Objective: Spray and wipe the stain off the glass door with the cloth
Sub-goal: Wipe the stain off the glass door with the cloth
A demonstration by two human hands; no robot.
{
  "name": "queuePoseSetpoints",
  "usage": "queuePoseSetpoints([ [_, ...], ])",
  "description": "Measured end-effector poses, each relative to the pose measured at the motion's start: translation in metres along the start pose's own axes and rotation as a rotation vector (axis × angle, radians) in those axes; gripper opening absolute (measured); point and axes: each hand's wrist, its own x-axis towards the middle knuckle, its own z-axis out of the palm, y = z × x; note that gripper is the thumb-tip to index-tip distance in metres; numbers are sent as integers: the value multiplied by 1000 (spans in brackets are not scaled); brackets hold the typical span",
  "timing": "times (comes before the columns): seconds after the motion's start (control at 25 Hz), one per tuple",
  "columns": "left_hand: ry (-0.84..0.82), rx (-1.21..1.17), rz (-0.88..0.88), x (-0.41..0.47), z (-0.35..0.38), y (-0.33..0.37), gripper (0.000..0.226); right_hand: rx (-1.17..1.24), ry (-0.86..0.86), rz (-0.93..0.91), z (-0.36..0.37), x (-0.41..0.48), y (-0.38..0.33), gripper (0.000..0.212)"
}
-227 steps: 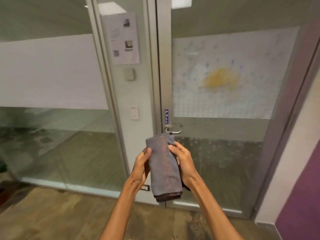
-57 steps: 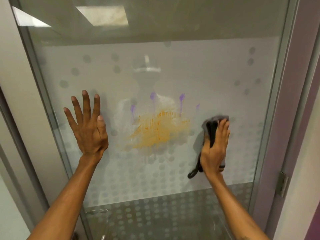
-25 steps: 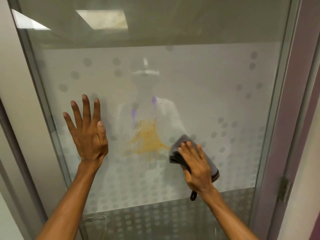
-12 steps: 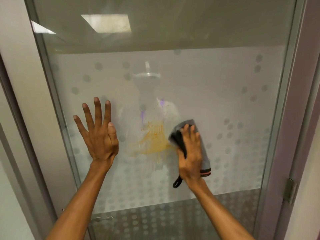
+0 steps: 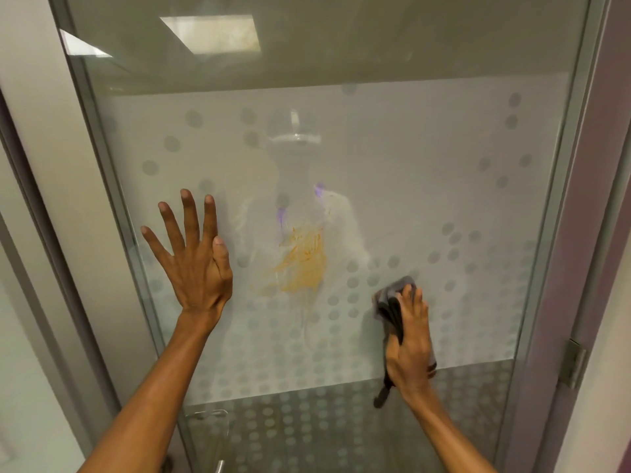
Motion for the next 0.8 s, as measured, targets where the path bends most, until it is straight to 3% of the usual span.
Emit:
queuePoseSetpoints([
  [0.12, 8, 11, 4, -1, 4, -3, 64, 141, 49, 54, 39, 5, -53, 70],
  [0.24, 12, -2, 21, -1, 4, -3, 62, 162, -30, -86, 85, -18, -106, 66],
  [0.32, 6, -7, 26, -1, 4, -3, 62, 137, -149, -259, 103, -35, -126, 71],
  [0.48, -4, 1, 35, -1, 0, -6, 62, -8, -525, -857, 85, -51, -88, 58],
  [0.56, -5, 0, 38, 0, 0, -6, 62, -97, -537, -960, 60, -47, -55, 52],
  [0.64, -2, 8, 39, -1, -1, -5, 62, -132, -370, -747, 40, -43, -31, 59],
  [0.72, 6, 20, 39, -1, 0, -5, 62, -145, -111, -388, 34, -33, -27, 68],
  [0.8, 4, 14, 44, 0, 0, -6, 62, -93, 101, -114, 34, -11, -37, 57],
])
